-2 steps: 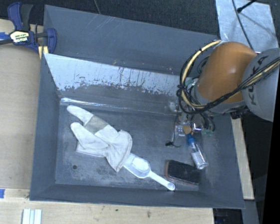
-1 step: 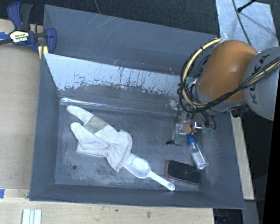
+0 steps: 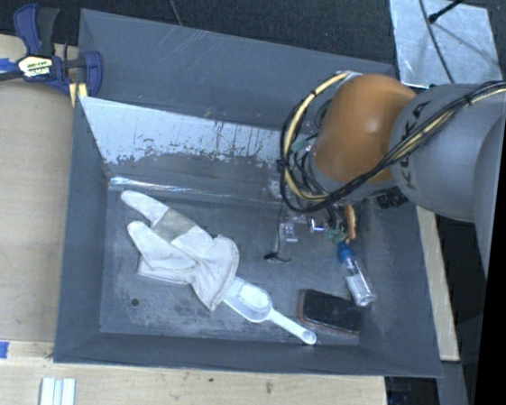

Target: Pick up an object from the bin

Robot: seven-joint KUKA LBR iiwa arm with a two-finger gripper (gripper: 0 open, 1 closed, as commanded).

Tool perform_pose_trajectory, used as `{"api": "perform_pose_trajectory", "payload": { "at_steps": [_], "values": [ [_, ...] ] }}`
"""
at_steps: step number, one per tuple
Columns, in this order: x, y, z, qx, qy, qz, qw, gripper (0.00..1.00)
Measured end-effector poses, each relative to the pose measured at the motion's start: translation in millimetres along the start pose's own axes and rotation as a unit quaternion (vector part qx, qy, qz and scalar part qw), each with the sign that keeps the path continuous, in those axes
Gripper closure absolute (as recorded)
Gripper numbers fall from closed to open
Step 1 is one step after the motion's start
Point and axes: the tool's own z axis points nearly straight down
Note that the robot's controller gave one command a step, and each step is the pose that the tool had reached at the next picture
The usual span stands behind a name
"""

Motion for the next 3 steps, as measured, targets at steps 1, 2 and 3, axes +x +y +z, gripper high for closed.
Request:
{"api": "perform_pose_trajectory", "payload": {
  "at_steps": [1,2,3],
  "values": [
    [18.9,36.7,21.9,-0.001,0.0015,0.014,0.9999,0.0],
    [24.0,65.8,34.1,0.0,0.0014,-0.004,1.0,0.0],
    [56.3,91.0,38.4,-0.001,0.0002,0.018,0.9998,1.0]
  ]
}}
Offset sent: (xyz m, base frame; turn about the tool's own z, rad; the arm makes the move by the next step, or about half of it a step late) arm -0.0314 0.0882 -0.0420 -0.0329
